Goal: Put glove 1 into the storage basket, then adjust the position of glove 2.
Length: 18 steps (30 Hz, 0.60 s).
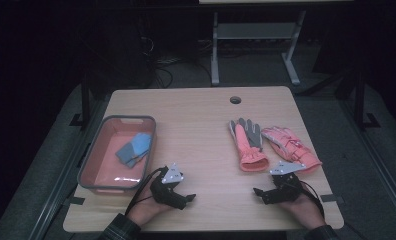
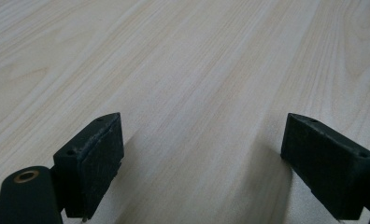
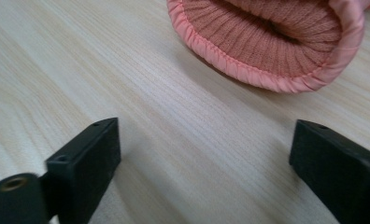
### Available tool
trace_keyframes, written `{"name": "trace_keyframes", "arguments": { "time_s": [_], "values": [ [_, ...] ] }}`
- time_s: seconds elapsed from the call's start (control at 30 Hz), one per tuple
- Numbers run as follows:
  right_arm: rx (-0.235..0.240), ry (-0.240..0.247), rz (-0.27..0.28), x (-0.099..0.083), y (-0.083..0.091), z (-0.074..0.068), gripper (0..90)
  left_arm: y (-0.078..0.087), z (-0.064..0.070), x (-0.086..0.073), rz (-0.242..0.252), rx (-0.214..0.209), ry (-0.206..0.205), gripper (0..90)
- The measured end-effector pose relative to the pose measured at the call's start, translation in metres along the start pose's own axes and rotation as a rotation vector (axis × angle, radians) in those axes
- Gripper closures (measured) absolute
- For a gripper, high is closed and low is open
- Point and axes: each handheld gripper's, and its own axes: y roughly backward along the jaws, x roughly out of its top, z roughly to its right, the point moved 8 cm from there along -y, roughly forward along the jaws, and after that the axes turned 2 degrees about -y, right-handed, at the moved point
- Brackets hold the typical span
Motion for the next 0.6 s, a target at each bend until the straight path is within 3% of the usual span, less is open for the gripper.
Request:
{"name": "trace_keyframes", "arguments": {
  "time_s": [0.2,0.3,0.6],
  "values": [
    [0.017,-0.043,0.005,0.008,0.011,0.000,18.4,0.000,-0.001,0.000,-0.004,-0.001,-0.008,12.4],
    [0.054,-0.053,0.002,0.014,0.018,-0.001,29.2,0.000,-0.001,0.000,-0.003,-0.007,-0.014,12.3],
    [0.097,-0.054,0.049,0.044,0.035,0.004,66.7,0.000,-0.001,0.000,0.001,-0.016,-0.022,12.3]
  ]
}}
